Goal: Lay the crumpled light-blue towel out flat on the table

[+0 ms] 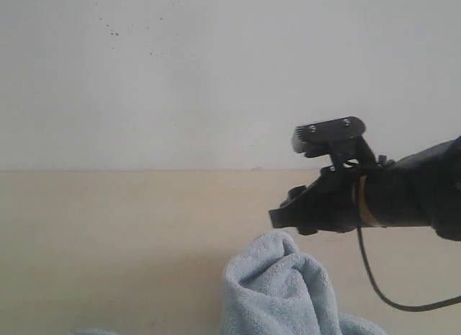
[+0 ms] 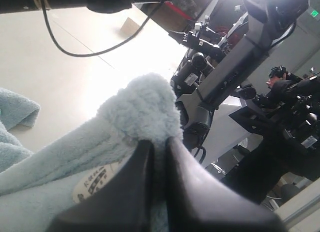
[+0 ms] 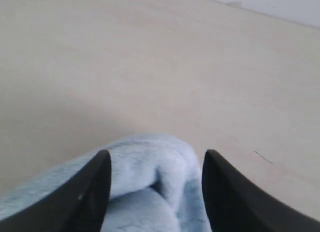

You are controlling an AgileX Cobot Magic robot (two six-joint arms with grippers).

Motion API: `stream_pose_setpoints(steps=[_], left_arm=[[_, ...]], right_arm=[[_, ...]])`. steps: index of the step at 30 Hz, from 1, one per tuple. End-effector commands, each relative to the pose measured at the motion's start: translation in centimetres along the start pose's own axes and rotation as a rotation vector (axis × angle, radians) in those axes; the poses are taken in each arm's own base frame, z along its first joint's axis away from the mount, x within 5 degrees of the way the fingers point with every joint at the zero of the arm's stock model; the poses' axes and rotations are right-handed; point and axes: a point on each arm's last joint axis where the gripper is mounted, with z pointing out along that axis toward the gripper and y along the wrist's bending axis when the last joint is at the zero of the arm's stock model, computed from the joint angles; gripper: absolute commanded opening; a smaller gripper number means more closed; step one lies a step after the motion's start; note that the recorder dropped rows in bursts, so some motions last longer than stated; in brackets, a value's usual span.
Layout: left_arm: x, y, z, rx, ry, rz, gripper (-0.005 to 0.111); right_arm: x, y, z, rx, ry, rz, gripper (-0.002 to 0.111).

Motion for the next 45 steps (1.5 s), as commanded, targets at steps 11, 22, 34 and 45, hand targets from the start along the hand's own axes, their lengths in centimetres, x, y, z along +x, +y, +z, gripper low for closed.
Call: stream_pose_setpoints(steps=[11, 22, 34, 45], left_arm=[[-0.1, -0.3, 0.0, 0.014, -0.002, 0.001, 0.004], [-0.1, -0.3, 0.0, 0.014, -0.002, -0.004, 0.004], [-0.1, -0.3, 0.0, 0.014, -0.002, -0.004, 0.004], [-0.1, -0.3, 0.0, 0.014, -0.002, -0.004, 0.004]], right_arm=[[5.1, -5.8, 2.6, 0.031, 0.191, 0.078, 0.050], [6.8, -2.3, 4.1, -0.204, 0.273, 0.003, 0.014], [7.4, 6.1, 4.1, -0.333, 0.282, -0.236, 0.014], [6.8, 3.9, 4.6, -0.084, 0.242, -0.257, 0.051]])
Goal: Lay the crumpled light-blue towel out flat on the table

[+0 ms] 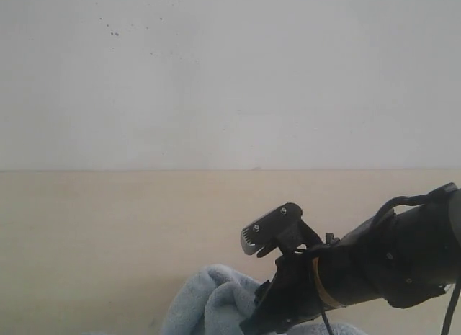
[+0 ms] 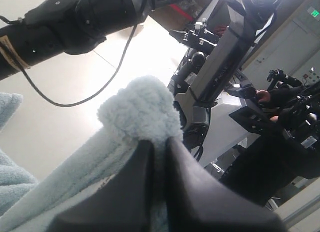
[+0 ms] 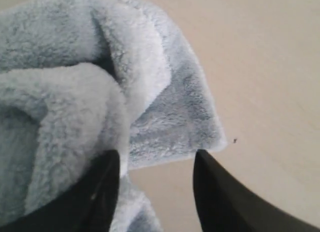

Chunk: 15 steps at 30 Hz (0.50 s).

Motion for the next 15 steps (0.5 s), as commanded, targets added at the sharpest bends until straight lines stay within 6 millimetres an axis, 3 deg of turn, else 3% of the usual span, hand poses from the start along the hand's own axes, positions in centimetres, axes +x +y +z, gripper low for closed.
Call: stream_pose_setpoints(steps=[1, 8, 15], left_arm=[[-0.2, -0.3, 0.0, 0.015, -0.004, 0.004, 0.004], [-0.2, -0.3, 0.0, 0.015, -0.004, 0.004, 0.004], [-0.2, -0.3, 0.0, 0.015, -0.004, 0.004, 0.004]], right_arm=[[-0.2, -1.3, -0.2, 0.145, -0.012, -0.015, 0.051], [-2.9, -1.4, -0.2, 0.129, -0.082, -0.066, 0.051], [-2.6, -1.1, 1.0, 0.083, -0.058, -0.050, 0.051]])
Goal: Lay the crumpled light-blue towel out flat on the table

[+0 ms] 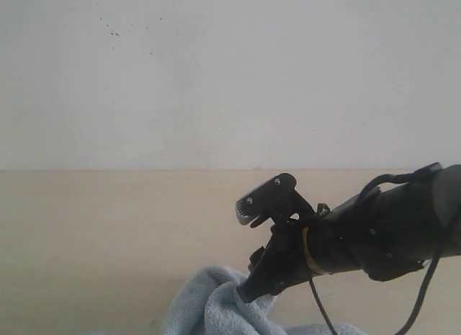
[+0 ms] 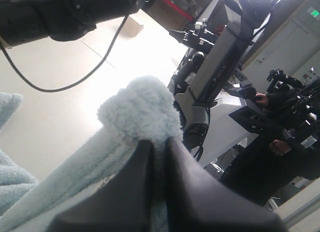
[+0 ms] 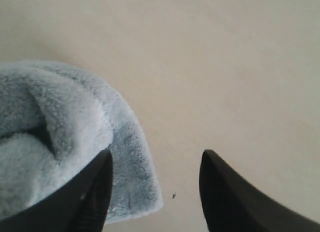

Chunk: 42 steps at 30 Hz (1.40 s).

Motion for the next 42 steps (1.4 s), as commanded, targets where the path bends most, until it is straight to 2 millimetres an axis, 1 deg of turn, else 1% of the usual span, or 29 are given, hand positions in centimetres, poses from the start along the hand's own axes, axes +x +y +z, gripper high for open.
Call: stream_pose_setpoints(steps=[1, 8, 12, 19, 23, 26, 32, 34, 35, 38, 42], left_arm=[[-0.2, -0.3, 0.0, 0.015, -0.004, 0.004, 0.004], [-0.2, -0.3, 0.0, 0.015, -0.004, 0.004, 0.004], [-0.2, -0.3, 0.0, 0.015, -0.004, 0.004, 0.004], [-0.2, -0.3, 0.0, 0.015, -0.004, 0.004, 0.004], [-0.2, -0.3, 0.0, 0.015, -0.004, 0.004, 0.004], [-0.2, -0.3, 0.0, 0.015, -0.004, 0.004, 0.004], [-0.2, -0.3, 0.0, 0.015, -0.004, 0.004, 0.004], [-0.2, -0.3, 0.0, 0.015, -0.004, 0.004, 0.004], [-0.2, -0.3, 0.0, 0.015, -0.004, 0.004, 0.004], [-0.2, -0.3, 0.0, 0.015, -0.004, 0.004, 0.004], [-0.2, -0.3, 0.0, 0.015, -0.004, 0.004, 0.004]], right_arm=[[0.5, 0.5, 0.9, -0.046, 0.025, 0.020, 0.051], [1.3, 0.3, 1.8, -0.018, 0.059, 0.027, 0.051], [1.9, 0.8, 2.4, -0.061, 0.082, 0.028, 0.051], [2.8, 1.1, 3.4, -0.080, 0.119, 0.028, 0.051], [2.6, 1.1, 3.7, -0.094, 0.114, 0.026, 0.050], [2.0, 1.2, 3.8, -0.109, 0.097, 0.025, 0.042], [1.9, 1.2, 4.0, -0.113, 0.096, 0.025, 0.012], [1.9, 1.0, 4.1, -0.088, 0.097, 0.034, 0.004], [1.9, 0.7, 4.1, -0.060, 0.097, 0.046, 0.002], [1.8, -0.3, 4.0, 0.056, 0.090, 0.083, 0.003], [0.9, -1.2, 3.0, 0.140, 0.055, 0.076, 0.003]])
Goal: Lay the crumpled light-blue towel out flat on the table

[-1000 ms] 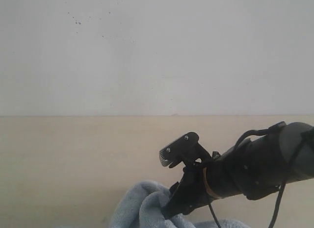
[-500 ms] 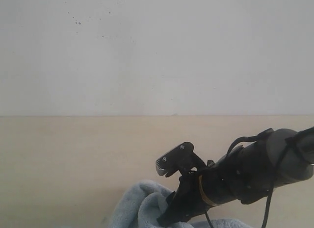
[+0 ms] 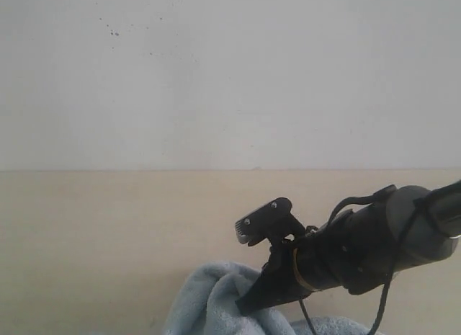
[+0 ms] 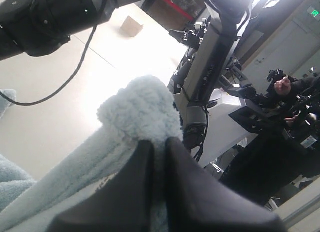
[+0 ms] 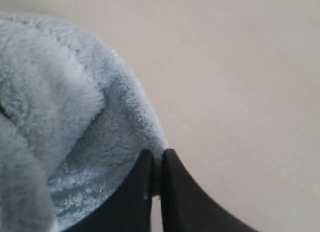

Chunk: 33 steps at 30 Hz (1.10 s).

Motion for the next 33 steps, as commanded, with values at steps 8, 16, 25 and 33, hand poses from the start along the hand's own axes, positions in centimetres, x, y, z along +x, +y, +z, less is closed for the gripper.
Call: stream_pose_setpoints(steps=[8, 16, 25, 33], left_arm=[[0.3, -0.1, 0.0, -0.007, 0.042, 0.027, 0.004], [0.2, 0.2, -0.1, -0.041, 0.046, 0.068, 0.004], [-5.8, -1.2, -1.8, -0.422, 0.112, 0.315, 0.004], [-5.9, -1.9, -3.6, -0.629, 0.099, 0.311, 0.004]], right_arm=[[-3.8, -2.9, -5.9, 0.261, -0.161, -0.018, 0.003], [-4.9, -7.5, -15.6, 0.526, -0.151, -0.016, 0.003], [-3.1, -9.8, -31.4, 0.657, -0.370, 0.064, 0.003], [0.4, -9.5, -38.0, 0.756, -0.385, 0.103, 0.003]])
